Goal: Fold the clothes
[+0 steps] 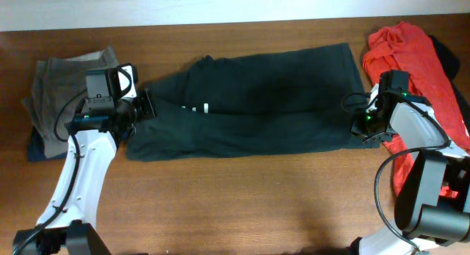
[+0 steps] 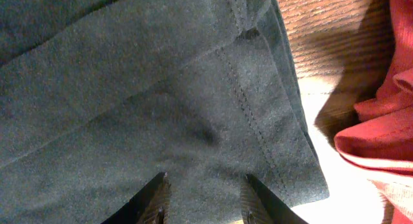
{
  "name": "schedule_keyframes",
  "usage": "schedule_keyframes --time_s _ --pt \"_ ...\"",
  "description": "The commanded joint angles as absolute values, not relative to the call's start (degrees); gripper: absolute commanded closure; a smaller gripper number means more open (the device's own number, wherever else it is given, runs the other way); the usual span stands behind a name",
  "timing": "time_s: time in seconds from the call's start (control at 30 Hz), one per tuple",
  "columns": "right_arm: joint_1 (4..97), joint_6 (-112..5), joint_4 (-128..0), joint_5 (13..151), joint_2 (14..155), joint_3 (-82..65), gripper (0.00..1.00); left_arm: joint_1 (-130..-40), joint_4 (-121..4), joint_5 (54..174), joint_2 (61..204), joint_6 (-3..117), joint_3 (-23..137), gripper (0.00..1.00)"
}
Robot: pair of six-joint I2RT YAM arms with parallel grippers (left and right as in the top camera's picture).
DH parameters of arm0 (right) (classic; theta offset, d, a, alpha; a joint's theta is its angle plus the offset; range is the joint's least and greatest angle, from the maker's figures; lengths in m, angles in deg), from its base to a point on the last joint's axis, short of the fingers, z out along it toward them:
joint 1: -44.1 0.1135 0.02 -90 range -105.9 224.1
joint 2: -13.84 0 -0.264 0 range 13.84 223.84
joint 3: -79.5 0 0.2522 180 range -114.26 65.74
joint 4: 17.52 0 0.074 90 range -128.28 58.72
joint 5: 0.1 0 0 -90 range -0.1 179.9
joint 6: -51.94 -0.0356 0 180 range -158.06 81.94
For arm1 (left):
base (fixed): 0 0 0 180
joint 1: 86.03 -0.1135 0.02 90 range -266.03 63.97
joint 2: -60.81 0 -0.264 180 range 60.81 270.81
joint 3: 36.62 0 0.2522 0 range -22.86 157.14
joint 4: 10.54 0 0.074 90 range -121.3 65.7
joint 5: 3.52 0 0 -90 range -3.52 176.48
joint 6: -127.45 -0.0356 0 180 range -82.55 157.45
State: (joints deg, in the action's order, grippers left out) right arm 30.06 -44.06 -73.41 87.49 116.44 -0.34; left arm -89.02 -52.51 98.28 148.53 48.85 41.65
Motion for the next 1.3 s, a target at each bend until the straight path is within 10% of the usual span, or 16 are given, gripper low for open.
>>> schedule_keyframes --time_s 0.0,0.13,0.3,0.97,1.27 --pt "30.21 -44.35 -73.45 87.31 116.49 0.18 0.60 -89.19 -50.74 98.54 152.49 48.15 42.22 0.99" --pt "30.23 -44.35 -73.45 87.31 116.49 0.18 0.60 -89.19 -51.31 98.80 156.38 48.17 42.22 0.93" --pt "30.21 -44.35 -73.43 87.33 116.49 0.18 0.60 -89.19 -55.46 99.17 158.28 48.10 42.24 0.54" --pt "30.10 -43.76 -69.78 90.74 117.27 -1.44 0.27 -89.08 -54.35 98.76 158.65 48.10 34.35 0.46" --pt "30.10 -42.99 -79.31 88.91 124.92 -1.44 0.28 -89.04 -57.49 98.98 166.94 48.10 33.22 0.46"
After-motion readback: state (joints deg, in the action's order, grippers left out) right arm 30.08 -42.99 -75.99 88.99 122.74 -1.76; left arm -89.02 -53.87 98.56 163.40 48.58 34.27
